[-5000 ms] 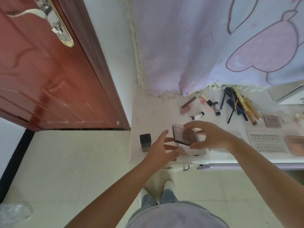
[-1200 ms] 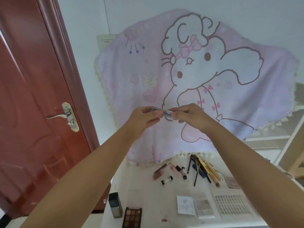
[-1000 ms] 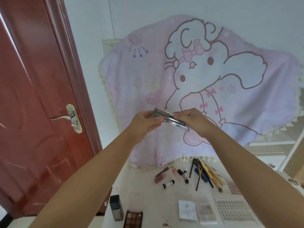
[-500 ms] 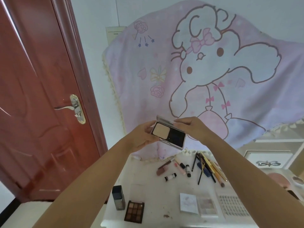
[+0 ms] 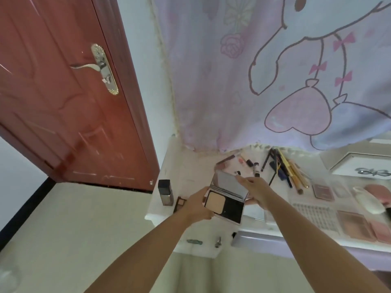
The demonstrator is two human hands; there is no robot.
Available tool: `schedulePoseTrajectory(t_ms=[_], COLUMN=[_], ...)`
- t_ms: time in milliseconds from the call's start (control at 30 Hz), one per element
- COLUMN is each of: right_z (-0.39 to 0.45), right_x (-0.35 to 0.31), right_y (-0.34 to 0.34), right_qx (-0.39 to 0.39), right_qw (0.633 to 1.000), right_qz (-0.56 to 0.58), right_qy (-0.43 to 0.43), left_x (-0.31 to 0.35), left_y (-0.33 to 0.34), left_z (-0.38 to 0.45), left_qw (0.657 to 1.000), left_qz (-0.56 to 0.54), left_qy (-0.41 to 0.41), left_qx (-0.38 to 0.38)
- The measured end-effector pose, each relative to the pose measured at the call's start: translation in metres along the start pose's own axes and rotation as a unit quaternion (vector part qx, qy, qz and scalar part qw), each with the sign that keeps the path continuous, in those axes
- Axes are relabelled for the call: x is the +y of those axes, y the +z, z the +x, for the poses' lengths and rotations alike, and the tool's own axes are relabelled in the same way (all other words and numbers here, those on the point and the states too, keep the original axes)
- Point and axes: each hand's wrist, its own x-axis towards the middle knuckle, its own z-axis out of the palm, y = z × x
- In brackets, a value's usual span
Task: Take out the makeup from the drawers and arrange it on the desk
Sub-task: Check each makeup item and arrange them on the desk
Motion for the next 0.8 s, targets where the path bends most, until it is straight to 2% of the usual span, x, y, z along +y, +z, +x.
schedulePoseTrajectory(t_ms=[100, 333, 667, 800], right_z=[0.009, 0.022, 0.047, 0.056], right_x=[0.028, 0.057, 0.063, 0.066], right_y=[0.014, 0.039, 0.037, 0.037], right_qx=[0.005, -0.023, 0.004, 0.037], right_qw=[0.998, 0.996, 0.997, 0.993], right_qz=[0.014, -0.013, -0.073, -0.104], right_qy=[0.053, 0.084, 0.035, 0.030], left_x=[-0.025, -0.063, -0.065, -0.069], left_y=[0.016, 0.036, 0.041, 0.045], left_z=[0.000, 0.006, 0.034, 0.041], left_qw=[1.000, 0.996, 0.988, 0.983], left_qz=[0.002, 0.038, 0.105, 0.136], left_qy=[-0.025, -0.083, -0.086, -0.100], left_qx=[0.009, 0.010, 0.073, 0.074])
